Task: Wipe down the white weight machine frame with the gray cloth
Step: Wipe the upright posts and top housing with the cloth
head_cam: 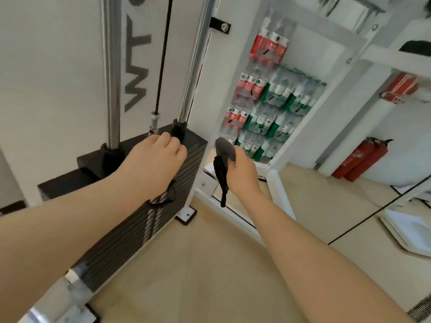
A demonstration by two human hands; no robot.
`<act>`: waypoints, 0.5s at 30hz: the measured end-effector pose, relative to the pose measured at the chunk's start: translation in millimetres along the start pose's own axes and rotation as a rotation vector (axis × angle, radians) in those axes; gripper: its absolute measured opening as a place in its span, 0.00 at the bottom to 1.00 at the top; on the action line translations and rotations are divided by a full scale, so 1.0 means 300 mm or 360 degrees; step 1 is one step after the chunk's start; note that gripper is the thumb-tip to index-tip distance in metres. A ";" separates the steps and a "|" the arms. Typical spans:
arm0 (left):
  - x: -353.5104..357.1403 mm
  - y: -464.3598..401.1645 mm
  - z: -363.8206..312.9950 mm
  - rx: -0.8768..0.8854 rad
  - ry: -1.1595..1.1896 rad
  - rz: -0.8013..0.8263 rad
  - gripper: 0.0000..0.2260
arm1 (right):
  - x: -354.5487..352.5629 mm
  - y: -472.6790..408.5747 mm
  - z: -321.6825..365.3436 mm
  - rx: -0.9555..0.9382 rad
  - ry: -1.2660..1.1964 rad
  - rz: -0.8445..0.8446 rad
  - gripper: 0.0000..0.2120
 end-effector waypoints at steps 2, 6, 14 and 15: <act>-0.005 -0.030 -0.009 -0.0045 -0.0010 -0.0011 0.21 | -0.010 -0.037 -0.042 0.0006 0.0080 0.0063 0.12; -0.043 -0.106 -0.026 -0.0026 -0.0107 -0.0039 0.24 | -0.041 -0.140 -0.026 -0.0250 0.0276 0.0078 0.06; -0.065 -0.271 0.001 -0.0059 -0.0216 -0.0212 0.21 | -0.122 -0.357 0.092 -0.0511 0.0172 -0.0362 0.16; -0.060 -0.285 0.012 -0.0049 -0.0235 -0.0231 0.23 | -0.132 -0.380 0.115 -0.0572 0.0221 -0.0426 0.17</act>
Point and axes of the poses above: each hand's wrist, its own y-axis away from the middle knuckle, its own x-axis out of the palm, z = x × y, the point moved 8 cm from there along -y, towards the middle knuckle, and after that the axes turned 10 degrees about -x, right-handed, at the moved point
